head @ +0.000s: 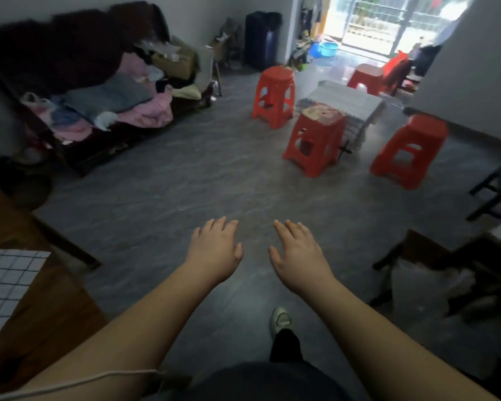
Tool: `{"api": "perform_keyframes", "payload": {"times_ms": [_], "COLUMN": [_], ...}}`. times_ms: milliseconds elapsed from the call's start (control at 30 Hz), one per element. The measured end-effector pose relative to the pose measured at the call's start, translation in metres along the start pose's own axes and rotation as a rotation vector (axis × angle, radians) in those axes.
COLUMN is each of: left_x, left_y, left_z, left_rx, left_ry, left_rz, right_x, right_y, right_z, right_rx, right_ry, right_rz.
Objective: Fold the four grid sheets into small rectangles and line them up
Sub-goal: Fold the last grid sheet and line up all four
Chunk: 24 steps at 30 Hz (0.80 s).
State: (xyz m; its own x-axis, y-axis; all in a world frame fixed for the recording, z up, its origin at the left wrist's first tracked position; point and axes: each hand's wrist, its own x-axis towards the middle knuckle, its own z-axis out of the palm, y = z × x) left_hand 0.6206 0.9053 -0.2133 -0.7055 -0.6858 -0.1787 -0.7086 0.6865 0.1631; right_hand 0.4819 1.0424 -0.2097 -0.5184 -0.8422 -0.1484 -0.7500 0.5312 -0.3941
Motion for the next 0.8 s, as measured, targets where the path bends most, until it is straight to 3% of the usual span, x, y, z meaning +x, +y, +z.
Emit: {"api": "perform_keyframes", "payload": {"times_ms": [200,367,800], "left_x": [0.082,0.099,0.037], "left_y": [-0.03,-0.07,-0.235], "left_z": [-0.026,-0.036,-0.022], "left_rx": [-0.035,-0.109,-0.371], "left_ry": [0.085,0.095,0.283], "left_rz": [-0.271,-0.544,-1.137], "right_x": [0.145,0.228,0.294], "right_y": [-0.012,-0.058,-0.284], "right_z": [-0.015,-0.021,0.08], "right_rx": [-0.042,-0.076,-0.211], "right_ry": [-0.093,-0.216,-0.487], "right_rz": [-0.281,-0.492,-1.102]}}
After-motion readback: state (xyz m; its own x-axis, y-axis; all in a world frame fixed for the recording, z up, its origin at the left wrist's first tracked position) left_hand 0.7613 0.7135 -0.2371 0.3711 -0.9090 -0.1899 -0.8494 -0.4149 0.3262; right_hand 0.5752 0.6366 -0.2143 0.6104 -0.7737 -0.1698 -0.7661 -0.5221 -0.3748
